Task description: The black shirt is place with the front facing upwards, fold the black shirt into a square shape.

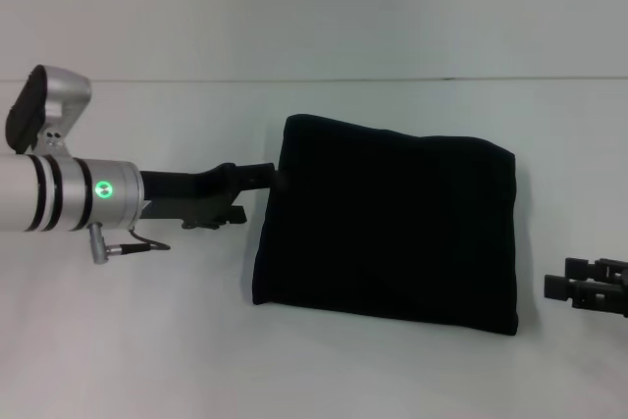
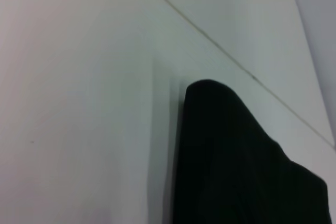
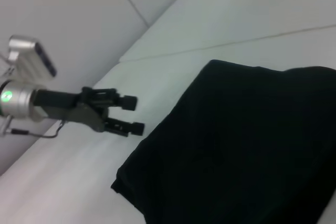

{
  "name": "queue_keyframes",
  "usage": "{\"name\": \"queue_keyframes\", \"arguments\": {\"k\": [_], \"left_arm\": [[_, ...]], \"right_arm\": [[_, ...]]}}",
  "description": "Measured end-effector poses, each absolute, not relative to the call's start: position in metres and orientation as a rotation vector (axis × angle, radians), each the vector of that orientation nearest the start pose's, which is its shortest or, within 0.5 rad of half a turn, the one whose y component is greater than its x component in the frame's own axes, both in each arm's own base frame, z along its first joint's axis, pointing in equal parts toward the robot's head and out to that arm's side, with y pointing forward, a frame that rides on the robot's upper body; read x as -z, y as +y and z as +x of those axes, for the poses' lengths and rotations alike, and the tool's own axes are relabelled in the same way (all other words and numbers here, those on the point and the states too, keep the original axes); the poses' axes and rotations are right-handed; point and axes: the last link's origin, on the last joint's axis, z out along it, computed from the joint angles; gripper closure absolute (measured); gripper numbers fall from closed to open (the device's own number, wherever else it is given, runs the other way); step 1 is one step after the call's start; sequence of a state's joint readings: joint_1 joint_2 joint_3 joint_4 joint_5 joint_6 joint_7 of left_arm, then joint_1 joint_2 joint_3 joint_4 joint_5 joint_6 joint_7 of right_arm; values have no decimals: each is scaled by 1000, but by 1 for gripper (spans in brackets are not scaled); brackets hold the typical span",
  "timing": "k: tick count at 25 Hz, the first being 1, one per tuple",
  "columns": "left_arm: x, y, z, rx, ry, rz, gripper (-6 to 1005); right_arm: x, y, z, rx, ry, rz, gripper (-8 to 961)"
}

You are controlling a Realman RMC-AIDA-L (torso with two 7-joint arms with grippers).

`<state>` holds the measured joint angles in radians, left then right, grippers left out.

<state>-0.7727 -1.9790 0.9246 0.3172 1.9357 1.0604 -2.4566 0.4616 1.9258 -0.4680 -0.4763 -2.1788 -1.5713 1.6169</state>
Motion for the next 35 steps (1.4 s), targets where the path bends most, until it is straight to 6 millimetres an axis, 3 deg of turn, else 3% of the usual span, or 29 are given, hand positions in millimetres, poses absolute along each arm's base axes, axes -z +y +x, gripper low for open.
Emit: {"name": "queue_keyframes", "arguments": {"k": [13, 30, 35], "left_arm": [[43, 406, -251, 476, -1957, -2074, 34], [57, 408, -241, 417, -1907, -2104, 33], [59, 409, -241, 430, -1901, -2094, 98]], "right_arm": [[-32, 292, 327, -707, 822, -2621, 116], [-30, 290, 326, -701, 772, -2636, 115], [-30, 290, 326, -705, 780, -2637, 115]]}}
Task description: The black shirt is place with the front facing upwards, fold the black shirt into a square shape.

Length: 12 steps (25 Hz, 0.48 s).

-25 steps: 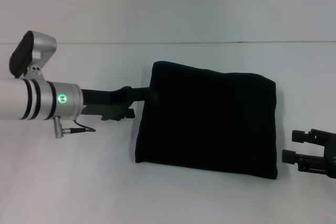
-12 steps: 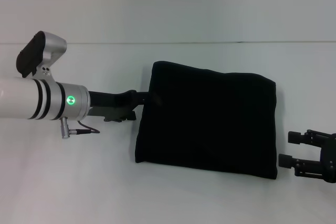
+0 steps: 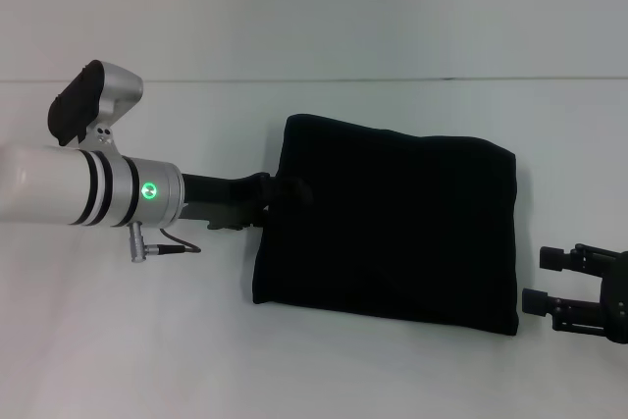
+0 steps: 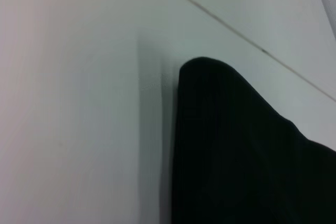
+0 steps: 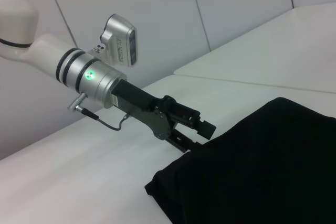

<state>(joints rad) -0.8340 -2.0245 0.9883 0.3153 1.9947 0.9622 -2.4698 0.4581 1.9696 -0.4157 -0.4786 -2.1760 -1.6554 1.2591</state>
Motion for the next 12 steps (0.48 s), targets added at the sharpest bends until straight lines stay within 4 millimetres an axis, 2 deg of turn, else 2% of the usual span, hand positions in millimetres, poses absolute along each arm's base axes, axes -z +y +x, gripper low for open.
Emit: {"name": "queue_keyframes", "arguments": {"k": [6, 12], "left_arm": [[62, 409, -242, 416, -1882, -2089, 176], [66, 409, -240, 391, -1866, -2106, 330]], "right_arm": [[-33, 287, 326, -732, 784, -2627, 115], [-36, 287, 325, -748, 774, -2623, 115]]}}
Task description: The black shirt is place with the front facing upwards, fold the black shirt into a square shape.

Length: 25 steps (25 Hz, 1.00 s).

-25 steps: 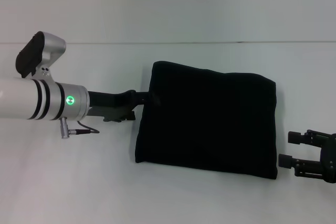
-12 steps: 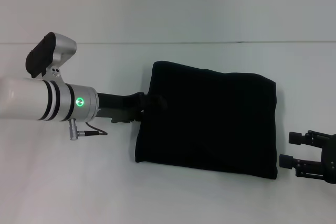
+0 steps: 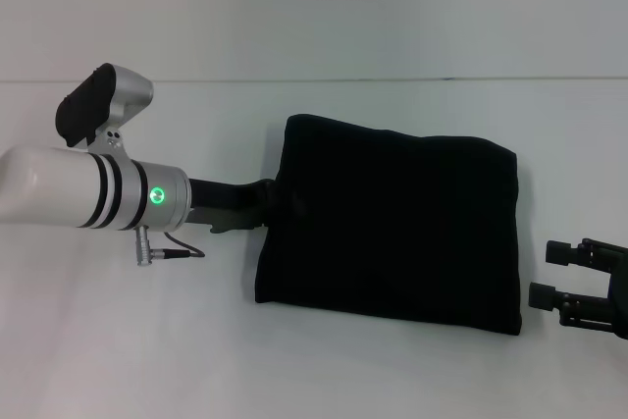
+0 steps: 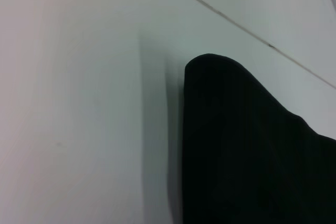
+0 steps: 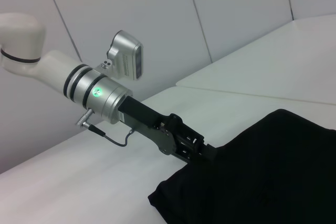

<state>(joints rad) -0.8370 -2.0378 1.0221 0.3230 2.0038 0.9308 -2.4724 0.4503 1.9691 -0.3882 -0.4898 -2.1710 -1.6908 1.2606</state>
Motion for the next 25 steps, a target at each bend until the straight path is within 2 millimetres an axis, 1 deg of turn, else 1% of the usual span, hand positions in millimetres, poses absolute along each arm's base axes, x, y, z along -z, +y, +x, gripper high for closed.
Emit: {"name": "queue_keyframes", "arguments": {"k": [3, 8, 13, 17, 19, 24, 25], "left_arm": [[67, 408, -239, 400, -1857, -2109, 407], [67, 408, -239, 413, -1848, -2109, 648], [65, 408, -239, 425, -1842, -2120, 853], [58, 405, -246, 465, -1866, -2102, 888], [53, 402, -252, 528, -1891, -2082, 906], [39, 386, -277, 644, -1954, -1996, 905], [36, 381, -285, 673, -1970, -1968, 905]], "right_arm": [[-36, 287, 325, -749, 774, -2623, 115], [-36, 287, 324, -751, 771, -2624, 115], [-35, 289, 323, -749, 769, -2623, 115], [-34, 293, 324, -736, 784, -2607, 115], [-34, 296, 323, -730, 791, -2600, 115], [-33, 304, 318, -741, 780, -2582, 115], [-34, 305, 317, -744, 777, -2579, 115]]}}
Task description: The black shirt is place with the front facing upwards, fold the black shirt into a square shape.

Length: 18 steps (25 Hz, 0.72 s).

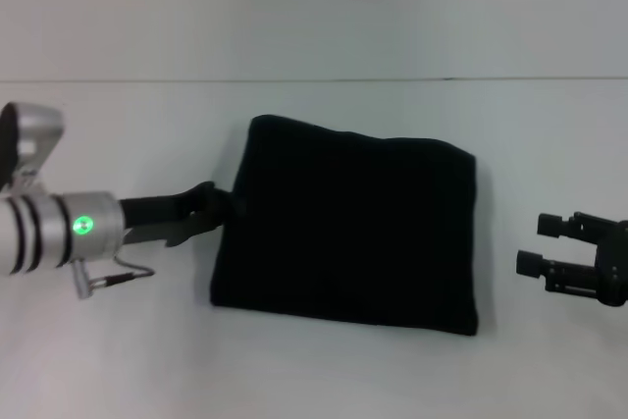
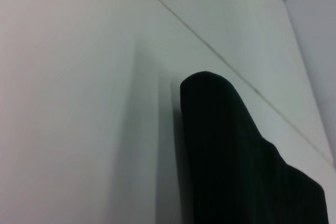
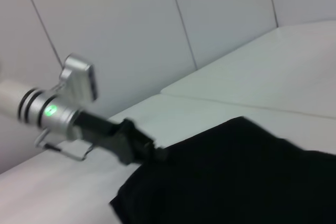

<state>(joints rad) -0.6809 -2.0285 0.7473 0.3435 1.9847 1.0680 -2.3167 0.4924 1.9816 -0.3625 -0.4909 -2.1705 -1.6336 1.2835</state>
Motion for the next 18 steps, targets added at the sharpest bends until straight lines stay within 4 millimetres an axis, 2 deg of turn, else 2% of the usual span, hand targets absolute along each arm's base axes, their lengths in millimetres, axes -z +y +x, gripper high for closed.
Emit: {"name": "queue_keyframes", "arguments": {"k": [3, 6, 11, 18], "left_arm": [[28, 366, -304, -914, 2398, 2266, 906], [25, 353, -312, -991, 2395, 2208, 906], [28, 340, -317, -1053, 2369, 2196, 905], [25, 338, -319, -1078, 2348, 2225, 906]], "right_arm": [[-34, 312, 314, -751, 764, -2567, 115], [-35, 316, 311, -757, 753, -2559, 115], [-37, 324, 307, -745, 737, -2553, 116], [-36, 326, 308, -735, 741, -2543, 116]]}}
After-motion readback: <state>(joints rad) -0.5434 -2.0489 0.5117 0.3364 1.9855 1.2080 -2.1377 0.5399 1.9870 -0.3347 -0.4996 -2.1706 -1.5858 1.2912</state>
